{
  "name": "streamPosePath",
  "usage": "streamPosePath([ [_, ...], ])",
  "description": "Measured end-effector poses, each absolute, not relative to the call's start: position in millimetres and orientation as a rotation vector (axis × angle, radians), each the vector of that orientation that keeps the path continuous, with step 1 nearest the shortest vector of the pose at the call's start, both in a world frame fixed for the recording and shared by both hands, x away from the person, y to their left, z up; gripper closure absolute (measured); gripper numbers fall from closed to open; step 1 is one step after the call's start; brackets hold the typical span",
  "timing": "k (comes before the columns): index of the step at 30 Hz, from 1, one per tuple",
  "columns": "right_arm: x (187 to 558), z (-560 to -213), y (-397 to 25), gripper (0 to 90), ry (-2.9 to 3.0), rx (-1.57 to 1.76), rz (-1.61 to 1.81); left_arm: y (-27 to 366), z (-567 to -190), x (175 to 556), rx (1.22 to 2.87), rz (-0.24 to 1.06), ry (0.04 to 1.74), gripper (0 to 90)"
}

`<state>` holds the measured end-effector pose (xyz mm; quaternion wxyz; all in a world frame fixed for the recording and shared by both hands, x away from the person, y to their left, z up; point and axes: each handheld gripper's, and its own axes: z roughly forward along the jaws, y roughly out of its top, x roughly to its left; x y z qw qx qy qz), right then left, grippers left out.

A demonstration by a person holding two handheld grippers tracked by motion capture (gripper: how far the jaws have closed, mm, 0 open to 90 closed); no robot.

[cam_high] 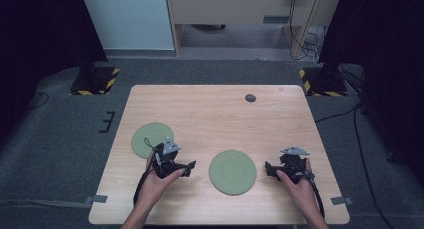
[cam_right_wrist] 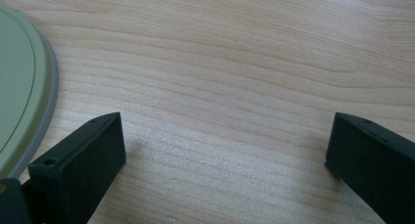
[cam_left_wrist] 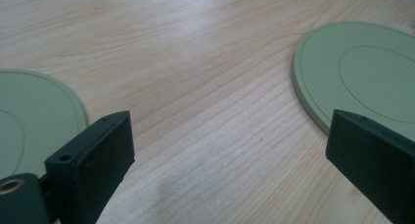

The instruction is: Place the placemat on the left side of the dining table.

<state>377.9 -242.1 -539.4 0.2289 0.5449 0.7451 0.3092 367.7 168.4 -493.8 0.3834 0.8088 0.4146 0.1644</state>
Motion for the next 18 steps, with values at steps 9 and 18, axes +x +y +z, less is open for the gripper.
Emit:
streamPosePath([
  [9, 378, -539, -242, 1.5, 2.052, 1.5, 0.853, 150, -506, 371, 2.104, 0.412, 1.034, 3.4],
  [18, 377, -539, -242, 1.5, 2.054, 1.5, 0.854, 137, -520, 380, 2.129, 0.413, 1.057, 3.3],
])
